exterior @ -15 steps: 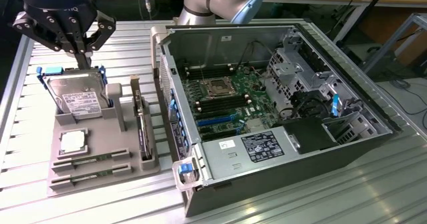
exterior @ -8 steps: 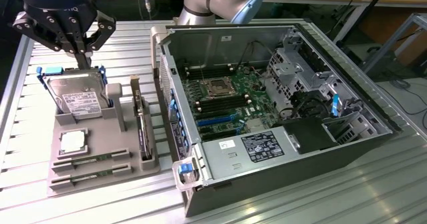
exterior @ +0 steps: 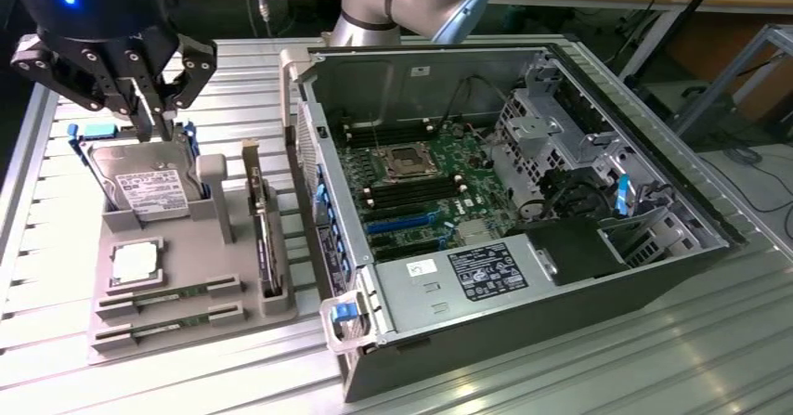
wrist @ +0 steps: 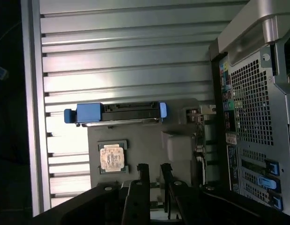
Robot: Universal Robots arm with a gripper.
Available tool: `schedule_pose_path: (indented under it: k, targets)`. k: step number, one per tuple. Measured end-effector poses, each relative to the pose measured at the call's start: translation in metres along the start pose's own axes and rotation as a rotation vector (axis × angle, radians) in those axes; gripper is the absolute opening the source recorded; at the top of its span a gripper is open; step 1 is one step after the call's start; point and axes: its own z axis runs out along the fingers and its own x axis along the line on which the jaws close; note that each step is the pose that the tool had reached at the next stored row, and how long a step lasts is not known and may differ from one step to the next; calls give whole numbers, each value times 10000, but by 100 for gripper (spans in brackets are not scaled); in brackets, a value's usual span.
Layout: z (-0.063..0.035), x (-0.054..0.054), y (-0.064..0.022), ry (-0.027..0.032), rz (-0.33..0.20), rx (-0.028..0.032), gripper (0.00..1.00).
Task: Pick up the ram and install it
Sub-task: 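Pick up the ram and move it above insertion slot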
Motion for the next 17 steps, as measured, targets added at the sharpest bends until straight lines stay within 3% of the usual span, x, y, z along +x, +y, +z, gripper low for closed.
schedule_pose_path:
  k: [2,4,6,7,10,11,13,14,17]
  targets:
    - [18,4,-3,29,-275,-52,24]
    - [30,4,-5,81,-648,-57,24]
    - [36,4,-6,220,-1028,-46,24]
    - [46,6,-7,338,-1459,-41,24]
    - [63,5,-8,492,-2295,-38,24]
    - [66,5,-9,611,-2411,50,24]
    - [82,3,-54,743,-2457,75,24]
    - [92,5,-104,751,-2456,75,24]
    - [93,5,-113,751,-2455,75,24]
